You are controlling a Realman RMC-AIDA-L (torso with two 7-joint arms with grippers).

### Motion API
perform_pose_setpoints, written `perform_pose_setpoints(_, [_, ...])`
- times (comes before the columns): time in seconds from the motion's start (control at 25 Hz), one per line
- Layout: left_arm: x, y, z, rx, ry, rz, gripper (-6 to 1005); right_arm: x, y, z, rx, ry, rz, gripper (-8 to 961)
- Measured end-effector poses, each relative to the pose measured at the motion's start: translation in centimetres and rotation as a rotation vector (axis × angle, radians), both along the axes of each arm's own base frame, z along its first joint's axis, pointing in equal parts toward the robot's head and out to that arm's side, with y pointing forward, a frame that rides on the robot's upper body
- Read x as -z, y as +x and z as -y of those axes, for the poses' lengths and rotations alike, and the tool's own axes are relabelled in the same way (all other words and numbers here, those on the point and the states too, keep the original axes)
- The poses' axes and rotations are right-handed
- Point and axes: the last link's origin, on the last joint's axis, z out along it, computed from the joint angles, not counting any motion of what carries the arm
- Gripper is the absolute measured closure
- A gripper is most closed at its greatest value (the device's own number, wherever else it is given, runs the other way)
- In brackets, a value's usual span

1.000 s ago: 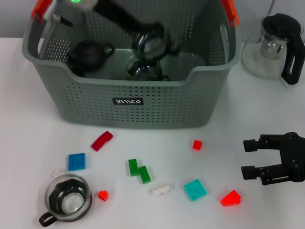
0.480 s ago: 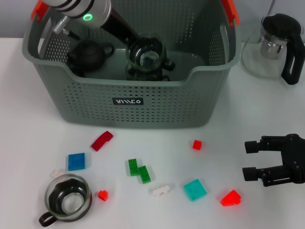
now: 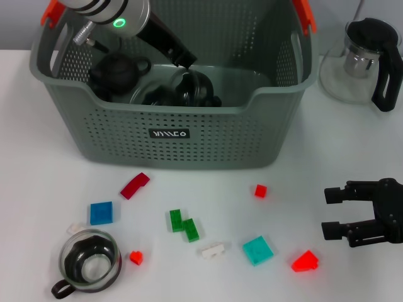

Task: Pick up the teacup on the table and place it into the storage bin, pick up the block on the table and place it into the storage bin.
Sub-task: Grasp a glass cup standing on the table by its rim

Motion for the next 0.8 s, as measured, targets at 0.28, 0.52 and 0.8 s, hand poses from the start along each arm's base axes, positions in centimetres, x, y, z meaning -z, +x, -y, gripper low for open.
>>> perform_pose_setpoints(0.28, [-1.1,1.1,0.4,0.014,0.035,0.125,514,-0.1,-0.1,-0.1,-0.002,0.004,-0.001,38])
perform_pose_setpoints(0.52, [-6.9,0.4,4.0,0.077,-0.015,0.703,470,-0.1,-0.1,-0.3,0.000,0.010,0.000,38])
perform_pose_setpoints(0.8, [-12.4,-5.5,9.6,0.255,-0.119,1.412,469,-0.1,-0.2,-0.4,-0.007,0.019,-0.003,38])
